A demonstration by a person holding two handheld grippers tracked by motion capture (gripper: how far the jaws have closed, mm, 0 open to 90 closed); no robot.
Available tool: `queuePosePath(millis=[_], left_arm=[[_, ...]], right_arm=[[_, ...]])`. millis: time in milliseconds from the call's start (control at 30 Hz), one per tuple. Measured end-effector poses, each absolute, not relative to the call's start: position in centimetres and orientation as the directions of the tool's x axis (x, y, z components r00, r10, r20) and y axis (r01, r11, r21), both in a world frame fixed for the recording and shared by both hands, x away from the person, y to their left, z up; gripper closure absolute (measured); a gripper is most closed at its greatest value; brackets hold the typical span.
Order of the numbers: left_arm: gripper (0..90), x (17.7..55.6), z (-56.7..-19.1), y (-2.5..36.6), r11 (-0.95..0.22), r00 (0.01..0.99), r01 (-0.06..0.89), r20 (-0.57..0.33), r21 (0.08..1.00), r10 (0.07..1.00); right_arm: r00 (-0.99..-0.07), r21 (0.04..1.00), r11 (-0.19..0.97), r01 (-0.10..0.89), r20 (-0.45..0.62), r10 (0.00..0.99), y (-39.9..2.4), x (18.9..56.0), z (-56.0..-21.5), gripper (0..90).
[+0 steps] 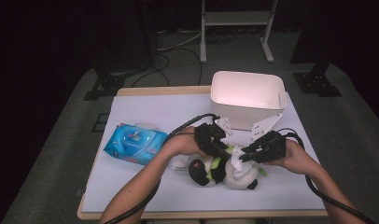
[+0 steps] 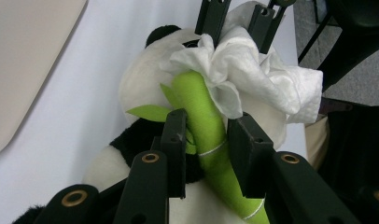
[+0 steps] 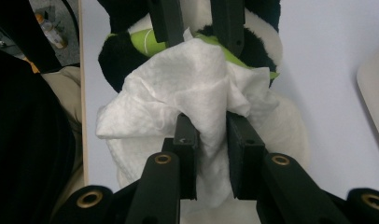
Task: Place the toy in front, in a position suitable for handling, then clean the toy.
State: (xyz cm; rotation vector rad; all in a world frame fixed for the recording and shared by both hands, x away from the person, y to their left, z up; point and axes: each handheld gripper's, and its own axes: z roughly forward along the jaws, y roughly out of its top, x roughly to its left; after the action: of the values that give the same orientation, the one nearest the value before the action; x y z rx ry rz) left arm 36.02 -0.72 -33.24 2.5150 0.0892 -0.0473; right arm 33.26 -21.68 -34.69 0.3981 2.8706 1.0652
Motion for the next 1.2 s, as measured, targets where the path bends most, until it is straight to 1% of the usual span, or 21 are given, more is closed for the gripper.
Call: queuePosePath(millis=[367, 533, 933, 1033, 1200], left_arm=[[68.1, 36.1, -33.2, -0.8, -0.810, 0.997, 0.075, -0.059, 0.581, 0.050], [68.0, 36.1, -33.1, -0.7, -0.814, 0.997, 0.068, -0.055, 0.577, 0.044], [67.6, 36.1, -33.0, -0.6, -0.813, 0.997, 0.069, -0.054, 0.578, 0.046], [67.1, 36.1, -32.9, -0.6, -0.812, 0.997, 0.073, -0.054, 0.579, 0.051], [64.9, 36.1, -32.7, -0.7, -0.814, 0.997, 0.068, -0.054, 0.577, 0.046]], right_arm=[[-0.966, 0.655, 0.724, 0.215, 0.035, 0.255, -21.9, 33.1, -34.6, 74.4], [-0.964, 0.643, 0.735, 0.213, 0.018, 0.264, -22.4, 32.8, -34.2, 74.6], [-0.935, 0.638, 0.714, 0.288, 0.026, 0.354, -26.4, 32.5, -34.6, 74.6], [-0.912, 0.636, 0.692, 0.341, 0.047, 0.407, -28.3, 32.4, -35.1, 74.6], [-0.890, 0.626, 0.678, 0.385, 0.057, 0.452, -30.1, 32.5, -35.9, 74.5]])
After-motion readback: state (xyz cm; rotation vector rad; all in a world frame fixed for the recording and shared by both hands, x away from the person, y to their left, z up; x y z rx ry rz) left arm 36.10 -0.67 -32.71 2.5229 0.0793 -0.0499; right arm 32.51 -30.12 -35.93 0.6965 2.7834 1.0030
